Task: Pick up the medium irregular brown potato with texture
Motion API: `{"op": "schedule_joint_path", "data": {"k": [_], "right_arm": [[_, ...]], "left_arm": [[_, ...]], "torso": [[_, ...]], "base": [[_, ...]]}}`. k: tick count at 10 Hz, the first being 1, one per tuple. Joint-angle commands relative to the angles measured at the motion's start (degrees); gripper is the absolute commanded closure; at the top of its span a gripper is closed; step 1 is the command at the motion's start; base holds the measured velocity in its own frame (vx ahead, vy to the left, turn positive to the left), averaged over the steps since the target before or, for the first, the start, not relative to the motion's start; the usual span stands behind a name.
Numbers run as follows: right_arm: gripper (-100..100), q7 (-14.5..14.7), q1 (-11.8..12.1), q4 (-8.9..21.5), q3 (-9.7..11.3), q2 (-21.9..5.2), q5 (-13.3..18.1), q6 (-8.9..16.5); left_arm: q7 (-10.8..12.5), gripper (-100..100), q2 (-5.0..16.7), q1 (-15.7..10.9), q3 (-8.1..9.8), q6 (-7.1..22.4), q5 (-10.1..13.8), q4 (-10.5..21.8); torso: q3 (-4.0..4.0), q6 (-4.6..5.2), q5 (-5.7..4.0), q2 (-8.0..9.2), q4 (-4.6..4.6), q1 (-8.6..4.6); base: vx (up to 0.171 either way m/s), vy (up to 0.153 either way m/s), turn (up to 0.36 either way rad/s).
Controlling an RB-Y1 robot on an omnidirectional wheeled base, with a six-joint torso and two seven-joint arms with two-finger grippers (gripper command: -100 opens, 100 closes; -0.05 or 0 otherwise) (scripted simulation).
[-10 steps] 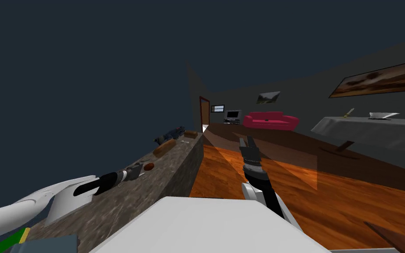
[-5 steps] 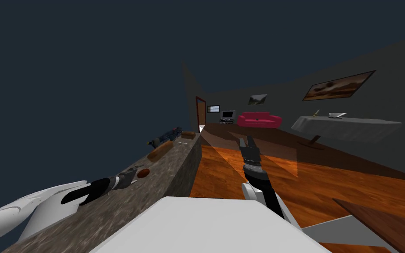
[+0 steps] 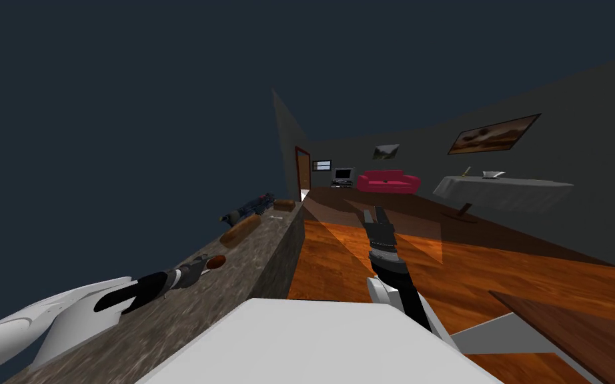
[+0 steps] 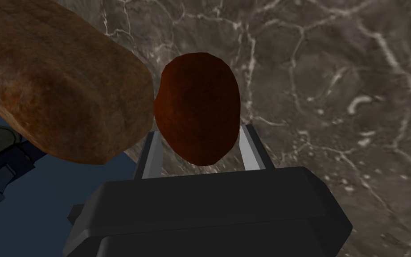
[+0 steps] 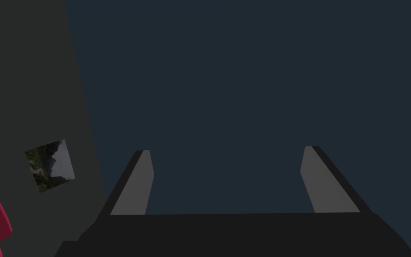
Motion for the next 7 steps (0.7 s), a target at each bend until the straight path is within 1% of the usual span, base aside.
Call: {"op": "schedule_joint_path", "data": {"k": [1,3,4,5,6,7], "right_arm": [[0,0.0,0.0,0.0,0.0,0.0,0.0,0.0],[0,0.0,0.0,0.0,0.0,0.0,0.0,0.0],[0,0.0,0.0,0.0,0.0,0.0,0.0,0.0],[0,0.0,0.0,0.0,0.0,0.0,0.0,0.0],[0,0.0,0.01,0.0,0.0,0.0,0.0,0.0],[0,0.0,0.0,0.0,0.0,0.0,0.0,0.0]], "left_arm": [[0.0,100,0.0,0.0,0.0,0.0,0.0,0.0],[-0.01,100,-0.01,-0.01,0.01,-0.02,-0.01,-0.01],[-0.01,0,-0.01,-0.01,0.01,-0.02,-0.01,-0.01],[0.58,100,1.49,-0.42,-0.79,-0.56,-0.3,-0.99],[0.42,100,0.83,-0.46,-0.58,-0.38,-0.3,-0.42],[0.54,0,0.96,-0.48,-0.69,-0.47,-0.35,-0.44]], "torso": [[0.0,0.0,0.0,0.0,0.0,0.0],[0.0,-0.02,-0.01,0.0,0.0,0.01],[0.0,-0.02,-0.01,0.0,0.0,0.01],[0.0,-0.02,-0.01,0.01,0.0,0.01],[0.01,-0.12,-0.04,0.02,0.0,-0.02],[0.01,-0.03,-0.01,0.02,0.0,-0.02]], "base": [[0.0,0.0,0.0],[0.0,0.0,0.0],[0.0,0.0,0.0],[0.009,-0.007,0.157],[0.006,-0.007,0.053],[0.0,0.0,0.0]]}}
